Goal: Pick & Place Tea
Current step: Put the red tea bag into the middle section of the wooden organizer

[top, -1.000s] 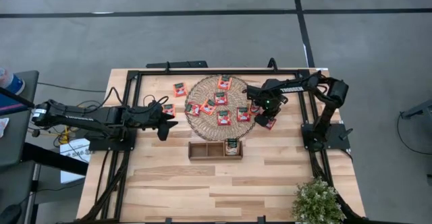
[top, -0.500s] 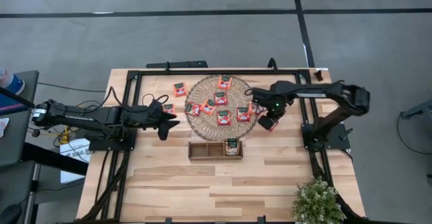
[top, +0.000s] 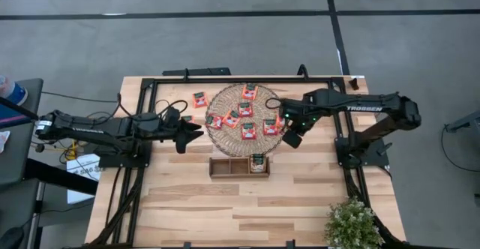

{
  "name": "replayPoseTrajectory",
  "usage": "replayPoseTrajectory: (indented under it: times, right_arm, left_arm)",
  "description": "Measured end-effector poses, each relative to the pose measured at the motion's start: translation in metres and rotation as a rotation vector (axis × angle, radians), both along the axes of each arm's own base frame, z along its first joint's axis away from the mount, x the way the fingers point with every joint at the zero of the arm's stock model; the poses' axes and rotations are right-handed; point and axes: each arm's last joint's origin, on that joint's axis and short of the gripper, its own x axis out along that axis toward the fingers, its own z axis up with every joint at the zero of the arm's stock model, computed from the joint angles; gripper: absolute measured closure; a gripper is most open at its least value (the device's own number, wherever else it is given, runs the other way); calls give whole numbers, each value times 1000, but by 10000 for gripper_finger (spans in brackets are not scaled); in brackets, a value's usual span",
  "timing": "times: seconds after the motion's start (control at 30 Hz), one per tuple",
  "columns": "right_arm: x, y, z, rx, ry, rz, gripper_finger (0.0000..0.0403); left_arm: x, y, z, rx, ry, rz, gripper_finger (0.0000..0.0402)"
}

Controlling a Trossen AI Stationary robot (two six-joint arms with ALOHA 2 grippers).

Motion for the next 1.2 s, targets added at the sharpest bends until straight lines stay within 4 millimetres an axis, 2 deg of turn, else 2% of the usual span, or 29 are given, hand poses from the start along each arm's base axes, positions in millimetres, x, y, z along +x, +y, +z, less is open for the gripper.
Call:
replayPoseTrajectory:
  times: [0.13,0.3,0.63,0.87,1.2]
  right_arm:
    - [25,7,27,-41,-38,106,403]
    - [58,16,48,-80,-65,243,403]
    - [117,35,64,-77,-132,454,403]
    - [138,39,66,-30,-171,511,403]
    - [139,41,74,12,-233,507,403]
  left_arm:
    - [11,-1,12,-2,-4,-9,223]
    - [26,-2,26,18,6,-39,223]
    - [54,-3,44,71,22,-70,223]
    - [79,-6,43,102,72,-166,223]
    - [108,-7,38,190,132,-201,223]
